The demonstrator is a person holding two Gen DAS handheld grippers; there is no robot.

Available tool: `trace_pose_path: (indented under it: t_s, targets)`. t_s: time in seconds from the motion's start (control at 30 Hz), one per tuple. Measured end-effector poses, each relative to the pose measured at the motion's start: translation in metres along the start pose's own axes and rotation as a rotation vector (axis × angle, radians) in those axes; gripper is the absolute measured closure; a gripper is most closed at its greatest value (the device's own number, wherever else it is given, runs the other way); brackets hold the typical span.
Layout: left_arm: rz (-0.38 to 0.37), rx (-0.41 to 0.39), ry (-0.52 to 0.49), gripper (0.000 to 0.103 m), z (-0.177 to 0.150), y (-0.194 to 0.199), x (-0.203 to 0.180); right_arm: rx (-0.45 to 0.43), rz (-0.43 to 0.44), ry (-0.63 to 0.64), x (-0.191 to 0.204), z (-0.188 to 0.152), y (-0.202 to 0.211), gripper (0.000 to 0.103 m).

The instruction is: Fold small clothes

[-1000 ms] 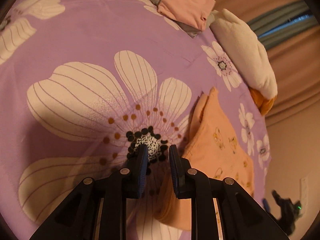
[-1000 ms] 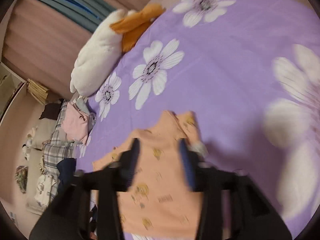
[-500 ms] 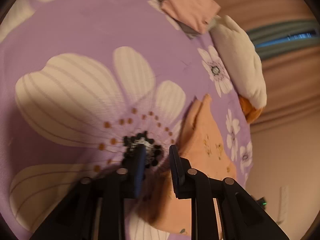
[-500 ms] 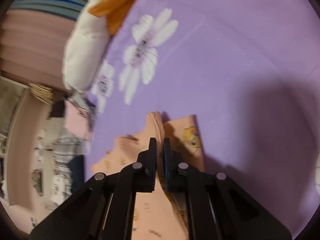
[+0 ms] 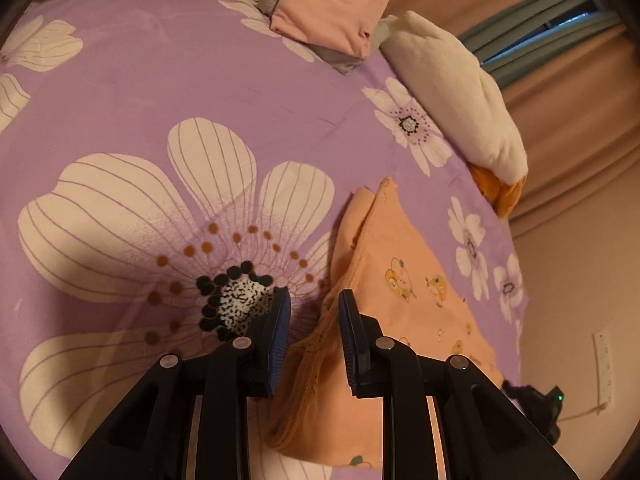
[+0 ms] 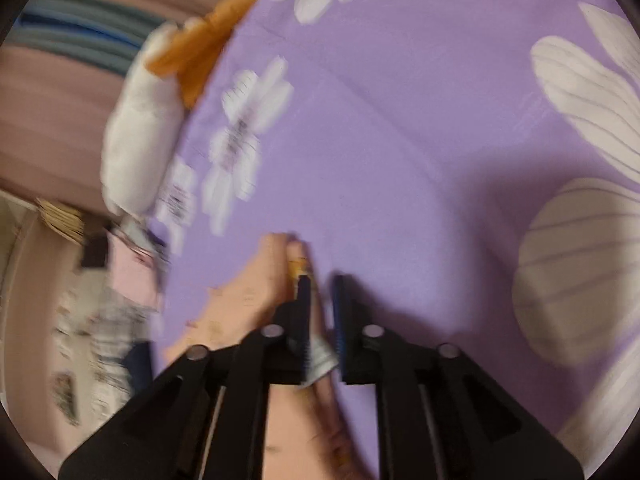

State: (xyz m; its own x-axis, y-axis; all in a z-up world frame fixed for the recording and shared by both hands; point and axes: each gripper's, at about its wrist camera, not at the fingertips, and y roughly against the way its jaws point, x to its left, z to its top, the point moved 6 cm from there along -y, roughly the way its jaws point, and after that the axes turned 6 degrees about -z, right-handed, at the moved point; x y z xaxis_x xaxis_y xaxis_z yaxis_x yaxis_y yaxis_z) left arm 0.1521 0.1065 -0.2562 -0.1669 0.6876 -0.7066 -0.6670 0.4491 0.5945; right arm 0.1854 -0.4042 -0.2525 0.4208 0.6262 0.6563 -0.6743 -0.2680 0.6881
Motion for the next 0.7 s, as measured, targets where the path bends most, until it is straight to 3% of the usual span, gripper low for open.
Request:
trace_pose_path:
  t_s: [0.03,0.1,0.2,0.27,0.33,0.4,0.5,0.53,0.6,0.7]
  targets:
    - [-0.012,-0.01,-0.02,0.082,0.0,0.005,-0.004,-0.011,0.029,0.017,0.006,-0.002,0.009,0.072]
    - [-0.048,-0.043,-0.077,0.082,-0.001,0.016,-0.017,-0.041,0.034,0.073,0.018,-0.01,0.025,0.072]
    - [-0.128,-0.08,-0.197,0.082,-0.009,0.025,-0.044,-0.057,0.026,0.223,0.042,-0.033,0.032,0.082]
    - [-0.097,-0.014,-0.231,0.082,-0.018,0.011,-0.049,-0.021,-0.055,0.299,0.042,-0.048,0.013,0.095]
    - [-0.005,0.08,-0.22,0.082,-0.031,-0.012,-0.039,0.047,-0.171,0.294,0.022,-0.055,-0.01,0.103]
    - [0.037,0.113,-0.221,0.082,-0.039,-0.022,-0.029,0.006,-0.137,0.282,0.015,-0.058,-0.008,0.103]
    - [0.013,0.12,-0.182,0.082,-0.037,-0.012,-0.028,0.013,-0.18,0.263,0.013,-0.059,-0.001,0.103]
    - [0.003,0.126,-0.156,0.082,-0.035,-0.009,-0.026,0.012,-0.19,0.253,0.015,-0.059,0.002,0.098]
    - [-0.032,0.115,-0.119,0.082,-0.03,-0.003,-0.026,-0.009,-0.151,0.265,0.03,-0.058,0.011,0.093]
    - [-0.026,0.079,-0.213,0.082,-0.026,0.0,-0.041,-0.045,-0.105,0.306,0.056,-0.057,0.009,0.093]
